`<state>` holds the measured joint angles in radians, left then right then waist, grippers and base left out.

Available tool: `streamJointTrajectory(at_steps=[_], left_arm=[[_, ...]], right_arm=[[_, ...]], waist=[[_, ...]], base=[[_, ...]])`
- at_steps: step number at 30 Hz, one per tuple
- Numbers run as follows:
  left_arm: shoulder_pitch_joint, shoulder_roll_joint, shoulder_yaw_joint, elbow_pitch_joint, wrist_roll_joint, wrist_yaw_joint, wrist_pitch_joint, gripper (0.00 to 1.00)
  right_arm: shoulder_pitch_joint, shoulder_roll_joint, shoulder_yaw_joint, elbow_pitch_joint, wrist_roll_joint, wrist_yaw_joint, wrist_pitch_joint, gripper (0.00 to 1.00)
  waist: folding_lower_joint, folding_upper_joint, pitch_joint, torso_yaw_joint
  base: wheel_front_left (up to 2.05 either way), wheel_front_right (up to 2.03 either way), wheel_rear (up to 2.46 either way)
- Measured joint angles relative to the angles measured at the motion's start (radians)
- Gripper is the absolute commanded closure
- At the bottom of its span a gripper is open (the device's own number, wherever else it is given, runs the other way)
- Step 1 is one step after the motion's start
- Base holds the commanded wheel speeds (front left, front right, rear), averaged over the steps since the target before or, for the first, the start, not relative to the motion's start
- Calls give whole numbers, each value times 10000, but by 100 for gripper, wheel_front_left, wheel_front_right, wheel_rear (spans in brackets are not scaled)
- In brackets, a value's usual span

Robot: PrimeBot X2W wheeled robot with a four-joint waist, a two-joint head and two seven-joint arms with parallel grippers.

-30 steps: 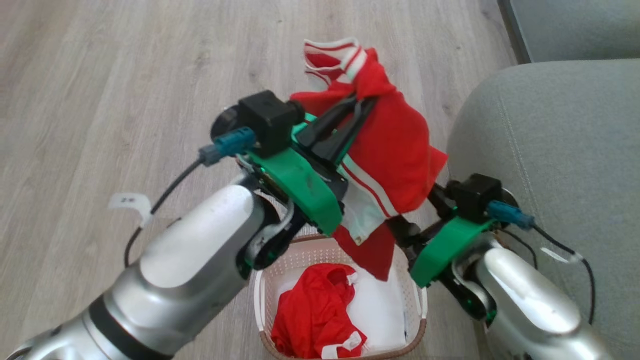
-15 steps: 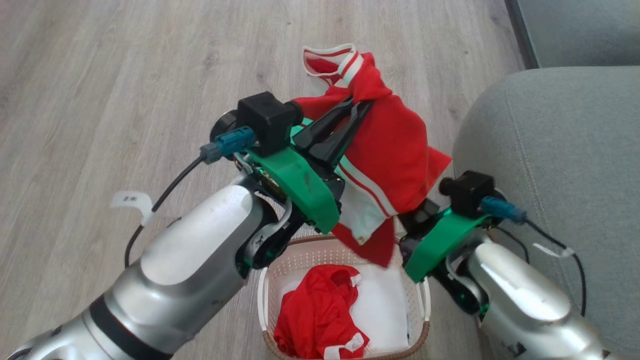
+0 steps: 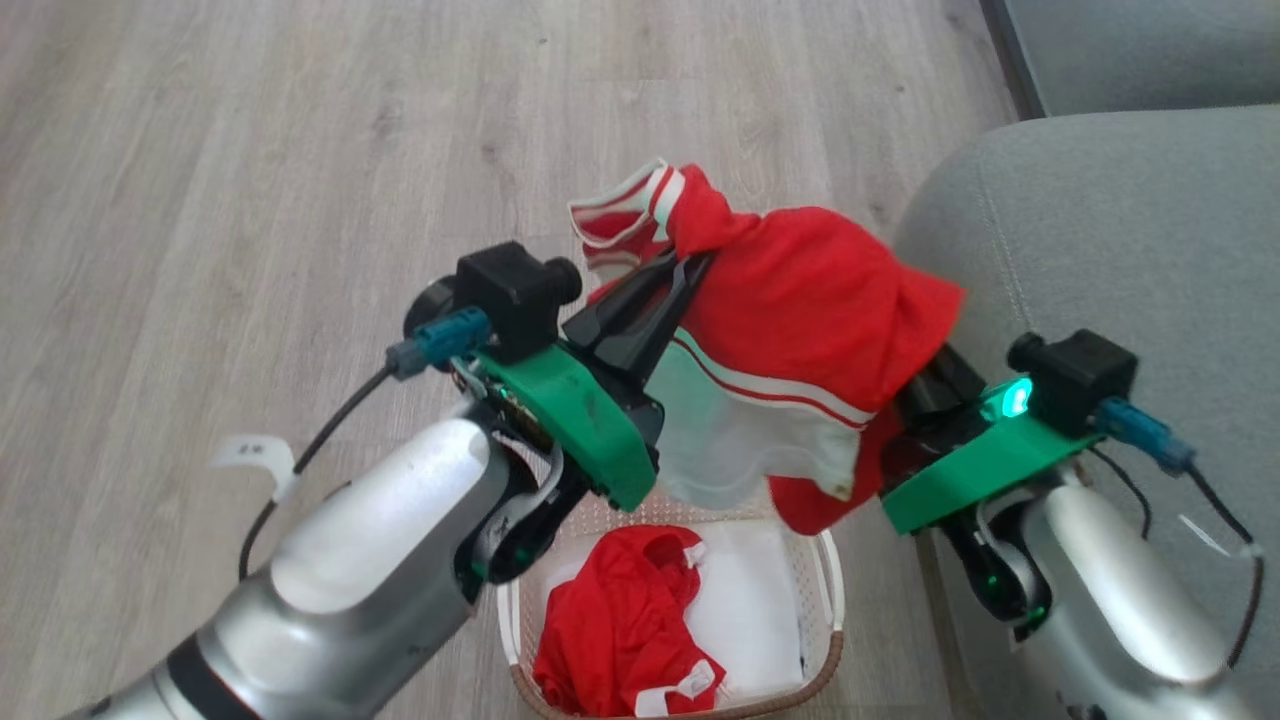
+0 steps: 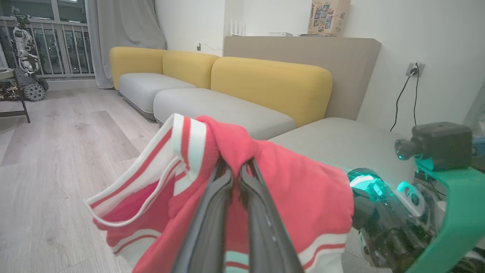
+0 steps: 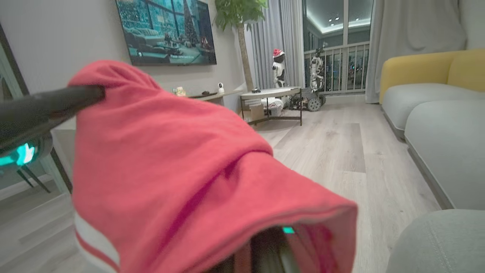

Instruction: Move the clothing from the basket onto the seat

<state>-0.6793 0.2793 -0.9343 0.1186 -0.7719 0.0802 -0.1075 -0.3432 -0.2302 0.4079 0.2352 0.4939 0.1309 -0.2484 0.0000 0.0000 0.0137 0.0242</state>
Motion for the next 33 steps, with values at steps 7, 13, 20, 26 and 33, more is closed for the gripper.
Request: streamJointTrajectory(at_steps=[7, 13, 20, 26, 33], left_arm=[[408, 46, -267, -82, 2, 6, -88, 0], [538, 107, -405, -138, 17, 4, -217, 0], [765, 178, -587, -105, 123, 10, -428, 0], [764, 251, -589, 61, 224, 54, -523, 0], [759, 341, -719, 169, 437, 86, -522, 0]], right_arm=[[466, 86, -936, -892, -485, 0, -15, 100], [787, 69, -1300, -1262, -621, 0, -25, 100], [1083, -2, -1691, -1509, -610, 0, -27, 100], [1109, -92, -1977, -1847, -612, 0, -27, 100], [1123, -104, -2416, -2263, -614, 0, -29, 100]], waist=[[0, 0, 69, -345], [0, 0, 96, -842], [0, 0, 209, -1647], [0, 0, 409, -2486], [0, 0, 643, -3482]], base=[[0, 0, 0], [0, 0, 0], [0, 0, 0], [0, 0, 0], [0, 0, 0]])
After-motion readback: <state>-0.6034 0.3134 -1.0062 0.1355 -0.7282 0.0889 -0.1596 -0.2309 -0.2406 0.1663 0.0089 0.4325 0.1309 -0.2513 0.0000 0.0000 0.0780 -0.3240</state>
